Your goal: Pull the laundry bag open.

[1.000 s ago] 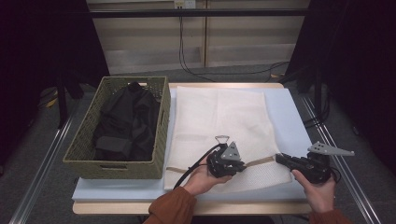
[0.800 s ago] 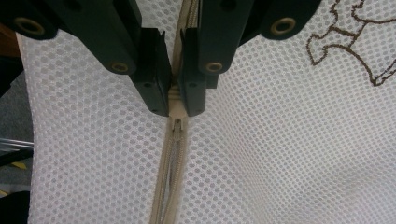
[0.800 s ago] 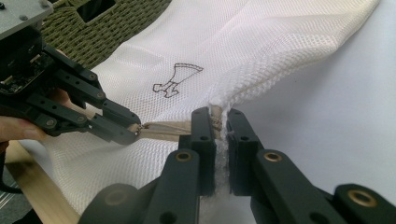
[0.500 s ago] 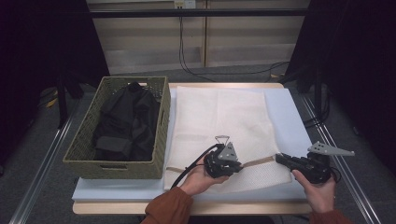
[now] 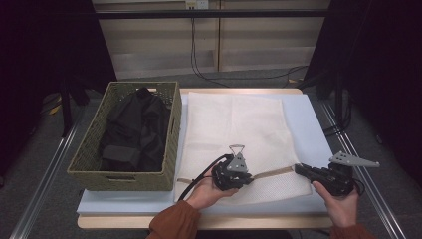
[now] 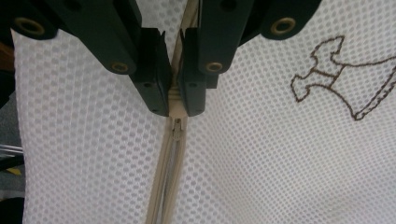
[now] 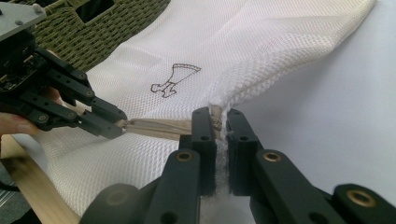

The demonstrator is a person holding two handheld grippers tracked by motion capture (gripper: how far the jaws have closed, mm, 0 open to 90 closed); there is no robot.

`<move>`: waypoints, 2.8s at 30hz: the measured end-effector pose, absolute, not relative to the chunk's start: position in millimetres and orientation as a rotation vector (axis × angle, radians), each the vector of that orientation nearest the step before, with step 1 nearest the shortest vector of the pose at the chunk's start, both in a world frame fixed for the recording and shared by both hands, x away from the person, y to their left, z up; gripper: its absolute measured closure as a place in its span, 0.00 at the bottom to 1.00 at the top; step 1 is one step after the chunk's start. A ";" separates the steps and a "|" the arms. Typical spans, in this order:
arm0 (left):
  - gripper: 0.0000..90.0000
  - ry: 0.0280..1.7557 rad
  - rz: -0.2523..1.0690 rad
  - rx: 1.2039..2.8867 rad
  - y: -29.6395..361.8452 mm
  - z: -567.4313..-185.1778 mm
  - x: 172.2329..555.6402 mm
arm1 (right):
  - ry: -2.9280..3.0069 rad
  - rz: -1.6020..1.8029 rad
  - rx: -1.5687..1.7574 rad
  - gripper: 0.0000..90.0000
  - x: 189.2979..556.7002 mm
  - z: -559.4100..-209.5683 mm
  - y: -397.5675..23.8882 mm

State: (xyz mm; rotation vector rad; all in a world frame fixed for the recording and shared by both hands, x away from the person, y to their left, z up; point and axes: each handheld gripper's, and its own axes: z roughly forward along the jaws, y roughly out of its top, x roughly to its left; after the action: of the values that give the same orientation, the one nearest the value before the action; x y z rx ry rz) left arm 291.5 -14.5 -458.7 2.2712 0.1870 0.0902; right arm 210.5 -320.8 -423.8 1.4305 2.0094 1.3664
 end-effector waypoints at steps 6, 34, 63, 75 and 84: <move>0.91 0.201 0.092 2.271 -10.3 -460.2 290.6 | 2.002 1.368 1.429 0.94 210.2 -423.0 -320.7; 0.91 0.209 0.108 2.295 11.3 -455.3 286.2 | 1.991 1.372 1.436 0.94 207.5 -424.2 -324.0; 0.91 0.228 0.123 2.287 30.6 -457.2 281.2 | 1.989 1.385 1.435 0.94 201.2 -422.9 -326.3; 0.91 0.223 0.131 2.298 38.8 -456.1 278.4 | 1.976 1.386 1.439 0.94 196.2 -424.3 -330.0; 0.91 0.219 0.121 2.308 38.4 -456.1 277.1 | 1.978 1.386 1.438 0.94 194.0 -424.6 -331.3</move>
State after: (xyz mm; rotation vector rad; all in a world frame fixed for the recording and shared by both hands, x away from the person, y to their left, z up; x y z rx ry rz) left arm 277.1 38.4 -456.1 2.3083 0.2187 0.1210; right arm 194.0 -331.3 -424.6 1.4381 1.9783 1.3855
